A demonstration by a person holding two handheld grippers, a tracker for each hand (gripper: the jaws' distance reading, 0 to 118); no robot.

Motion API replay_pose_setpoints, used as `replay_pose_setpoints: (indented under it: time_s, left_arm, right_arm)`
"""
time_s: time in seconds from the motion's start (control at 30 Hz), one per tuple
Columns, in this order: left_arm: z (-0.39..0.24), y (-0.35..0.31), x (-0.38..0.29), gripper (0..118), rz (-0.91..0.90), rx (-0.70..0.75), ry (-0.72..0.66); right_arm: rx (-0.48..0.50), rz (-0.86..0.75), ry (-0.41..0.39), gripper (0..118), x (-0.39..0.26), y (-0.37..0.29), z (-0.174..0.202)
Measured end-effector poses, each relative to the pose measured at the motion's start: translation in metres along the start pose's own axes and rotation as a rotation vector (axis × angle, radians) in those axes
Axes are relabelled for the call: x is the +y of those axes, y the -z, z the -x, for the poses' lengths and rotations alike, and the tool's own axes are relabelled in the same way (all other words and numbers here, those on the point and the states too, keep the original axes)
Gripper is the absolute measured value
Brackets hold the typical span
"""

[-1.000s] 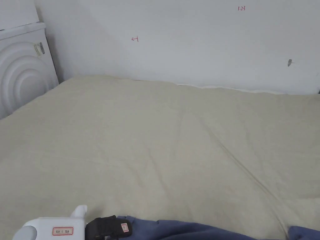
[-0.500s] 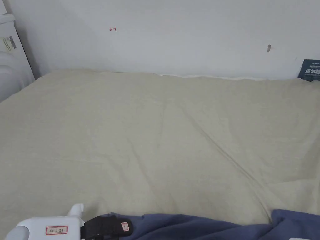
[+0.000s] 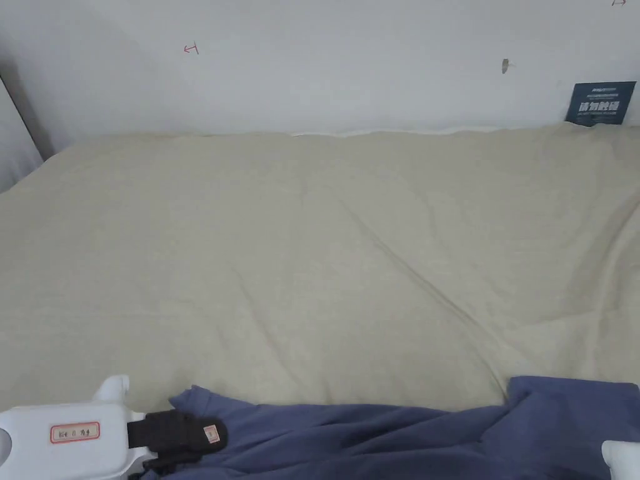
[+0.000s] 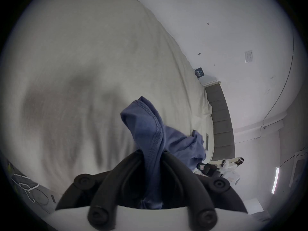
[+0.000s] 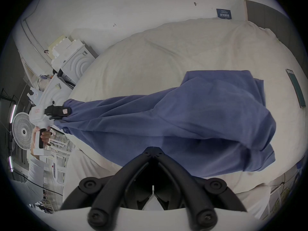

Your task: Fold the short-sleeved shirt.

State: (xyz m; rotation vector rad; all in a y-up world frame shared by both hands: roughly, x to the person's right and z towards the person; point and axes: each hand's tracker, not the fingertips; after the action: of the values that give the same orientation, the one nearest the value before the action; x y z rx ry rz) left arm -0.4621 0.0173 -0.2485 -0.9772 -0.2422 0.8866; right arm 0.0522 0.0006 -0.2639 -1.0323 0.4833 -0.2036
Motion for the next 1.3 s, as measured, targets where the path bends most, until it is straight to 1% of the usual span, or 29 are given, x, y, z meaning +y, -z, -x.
replay_pose_setpoints:
  time_s: [0.03,0.07,0.1,0.2,0.3,0.33,0.37,0.47,0.5,0.53,0.57,0.63,0.7,0.73,0.77,0.8,0.83,0.9,0.93,0.97,1.0,1.07,1.17,1.2,1.3]
  left_arm:
    - [-0.014,0.001,-0.003,10,-0.021,-0.010,-0.007]
    - [-0.025,0.001,-0.001,11,-0.021,-0.050,-0.018]
    - [-0.043,0.005,-0.005,10,-0.013,-0.066,-0.006]
    - [-0.091,0.027,-0.016,10,0.022,-0.093,0.122]
    - [-0.133,0.069,-0.029,10,0.080,-0.110,0.174]
    - [-0.130,0.088,-0.022,10,0.113,-0.120,0.181]
    - [-0.135,0.107,-0.022,10,0.170,-0.110,0.222]
    - [-0.149,0.170,-0.036,10,0.269,-0.013,0.229]
    - [-0.153,0.185,-0.042,10,0.291,0.011,0.211]
    - [-0.157,0.199,-0.048,10,0.314,0.018,0.252]
    - [-0.159,0.211,-0.052,10,0.334,0.016,0.271]
    - [-0.164,0.234,-0.066,10,0.400,0.032,0.246]
    - [-0.166,0.246,-0.071,11,0.421,0.092,0.212]
    - [-0.164,0.251,-0.068,12,0.427,0.107,0.243]
    - [-0.166,0.252,-0.069,19,0.426,0.099,0.259]
    - [-0.168,0.252,-0.071,39,0.427,0.099,0.272]
    - [-0.169,0.251,-0.071,60,0.442,0.048,0.277]
    - [-0.170,0.250,-0.067,98,0.443,-0.077,0.190]
    - [-0.171,0.248,-0.065,104,0.445,-0.134,0.151]
    - [-0.172,0.243,-0.063,105,0.432,-0.166,0.124]
    - [-0.190,0.229,-0.071,105,0.421,-0.193,0.113]
    - [-0.193,0.213,-0.065,105,0.387,-0.202,0.132]
    - [-0.200,0.178,-0.058,105,0.316,-0.124,0.222]
    - [-0.198,0.168,-0.055,105,0.296,-0.076,0.250]
    - [-0.179,0.157,-0.044,103,0.234,0.049,0.284]
  right_arm:
    - [0.001,-0.010,0.004,0,0.000,-0.004,-0.003]
    - [0.000,-0.020,0.010,0,0.000,-0.007,-0.007]
    - [-0.002,-0.029,0.017,0,0.000,-0.012,-0.010]
    - [-0.014,-0.052,0.024,0,-0.002,-0.025,-0.017]
    - [-0.032,-0.067,0.033,0,-0.005,-0.034,-0.028]
    - [-0.032,-0.075,0.041,0,-0.007,-0.039,-0.034]
    - [-0.033,-0.079,0.053,0,-0.009,-0.042,-0.039]
    - [-0.036,-0.098,0.097,0,-0.016,-0.054,-0.054]
    - [-0.040,-0.102,0.110,0,-0.018,-0.056,-0.058]
    - [-0.043,-0.108,0.120,0,-0.019,-0.059,-0.063]
    - [-0.045,-0.112,0.129,0,-0.021,-0.061,-0.067]
    - [-0.050,-0.119,0.146,0,-0.023,-0.066,-0.075]
    - [-0.062,-0.119,0.148,0,-0.023,-0.069,-0.080]
    - [-0.069,-0.120,0.142,0,-0.023,-0.071,-0.083]
    - [-0.074,-0.120,0.140,0,-0.024,-0.072,-0.085]
    - [-0.077,-0.117,0.141,0,-0.023,-0.072,-0.089]
    - [-0.075,-0.114,0.144,0,-0.023,-0.071,-0.092]
    - [-0.077,-0.114,0.153,0,-0.024,-0.069,-0.095]
    - [-0.075,-0.111,0.157,0,-0.024,-0.068,-0.096]
    - [-0.075,-0.108,0.159,0,-0.024,-0.066,-0.095]
    - [-0.074,-0.109,0.161,0,-0.025,-0.065,-0.094]
    - [-0.063,-0.106,0.160,0,-0.025,-0.063,-0.092]
    - [-0.056,-0.104,0.140,0,-0.025,-0.062,-0.088]
    - [-0.054,-0.104,0.134,0,-0.025,-0.062,-0.087]
    - [-0.050,-0.101,0.120,0,-0.025,-0.062,-0.086]
